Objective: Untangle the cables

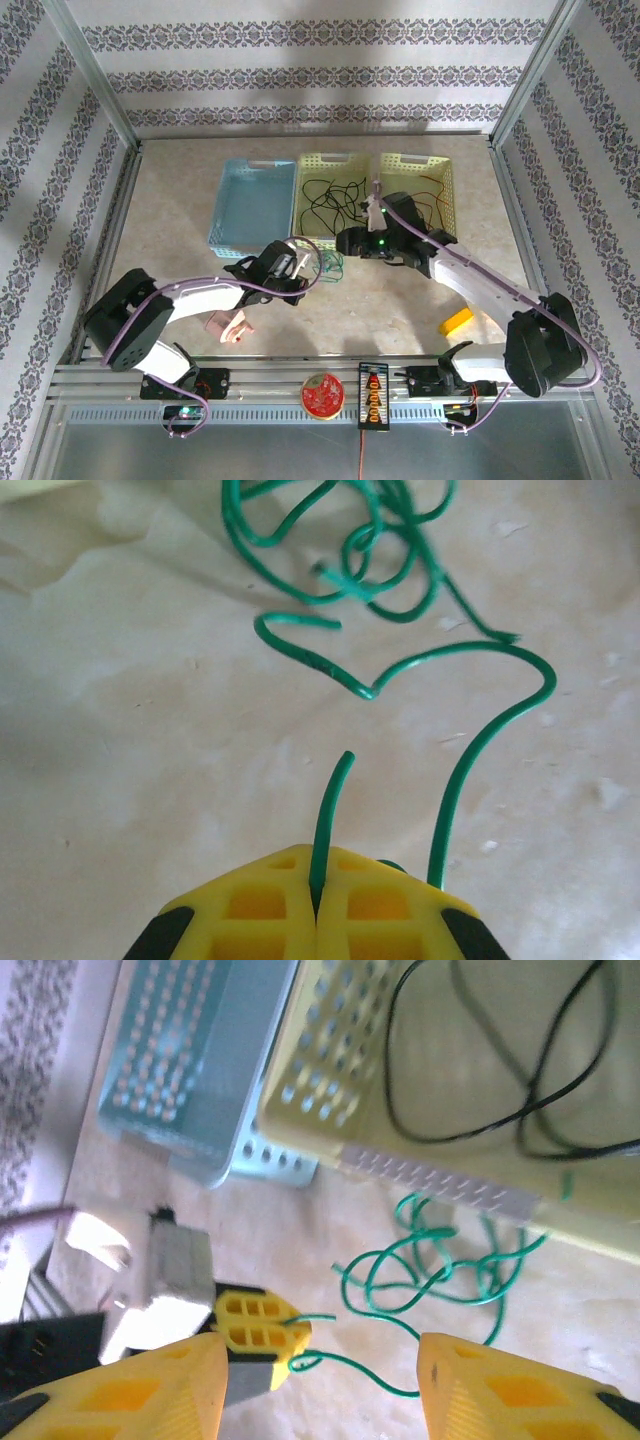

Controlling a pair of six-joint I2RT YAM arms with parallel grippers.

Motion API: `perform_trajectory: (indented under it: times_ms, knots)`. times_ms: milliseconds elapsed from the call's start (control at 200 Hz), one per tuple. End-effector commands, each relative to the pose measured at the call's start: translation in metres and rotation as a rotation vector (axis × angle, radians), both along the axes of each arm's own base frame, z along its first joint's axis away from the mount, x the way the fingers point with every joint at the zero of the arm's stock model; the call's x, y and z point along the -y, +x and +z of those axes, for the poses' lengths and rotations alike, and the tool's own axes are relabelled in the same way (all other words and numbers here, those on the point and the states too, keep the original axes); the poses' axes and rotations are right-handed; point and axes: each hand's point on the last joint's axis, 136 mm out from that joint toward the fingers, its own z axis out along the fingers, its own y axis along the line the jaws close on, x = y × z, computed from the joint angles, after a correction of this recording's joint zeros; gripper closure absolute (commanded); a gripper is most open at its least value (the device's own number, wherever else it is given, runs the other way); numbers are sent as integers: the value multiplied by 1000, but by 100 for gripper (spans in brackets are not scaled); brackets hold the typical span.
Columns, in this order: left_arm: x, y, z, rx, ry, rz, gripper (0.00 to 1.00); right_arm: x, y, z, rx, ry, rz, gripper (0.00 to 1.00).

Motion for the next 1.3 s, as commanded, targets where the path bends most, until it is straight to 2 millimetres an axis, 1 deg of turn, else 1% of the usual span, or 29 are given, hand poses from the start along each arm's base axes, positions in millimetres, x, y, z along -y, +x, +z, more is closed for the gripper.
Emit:
perform_trajectory:
  times_ms: [0, 75, 170, 255, 330, 415, 510, 635, 725, 870, 1010, 1050, 1090, 1115, 1205, 1294]
  knots:
    - [-10, -17, 21, 0, -6, -35, 100, -13, -22, -22, -59, -25, 111, 47]
    - [-21, -27, 30, 6, 16, -37, 100, -17, -22, -23, -68, -28, 130, 47]
    - [-28, -34, 47, 35, 5, -41, 100, -23, -19, -28, -75, -50, 157, 47]
    - [-30, -34, 65, 80, -18, -37, 100, -32, -22, -31, -94, -48, 205, 48]
    - [-32, -30, 74, 114, -18, -26, 100, -39, -25, -24, -77, -17, 233, 48]
    - [-32, -27, 79, 136, -15, -25, 100, -42, -24, -12, -44, 22, 243, 47]
    - [-29, -24, 82, 152, -8, -35, 100, -47, -28, 0, -21, 61, 279, 47]
    - [-26, -21, 85, 176, -5, -44, 100, -54, -38, 7, -27, 106, 332, 47]
    - [-23, -19, 90, 198, -14, -51, 100, -57, -43, 3, -35, 101, 354, 46]
    - [-19, -20, 97, 225, -26, -66, 100, -63, -42, -9, -59, 89, 372, 46]
    - [-19, -17, 102, 258, -21, -60, 100, -72, -44, -11, -75, 99, 411, 47]
    - [-19, -16, 104, 271, -20, -55, 100, -74, -44, -12, -83, 105, 421, 49]
    - [-20, -13, 107, 290, -18, -45, 100, -75, -44, -12, -88, 107, 426, 54]
    - [-21, -11, 109, 301, -16, -38, 100, -75, -44, -13, -87, 106, 425, 60]
    - [-25, -5, 115, 342, -14, -2, 100, -69, -36, -14, -68, 80, 382, 87]
    - [-34, 4, 125, 394, -16, 73, 100, -56, -25, -13, -34, 48, 306, 97]
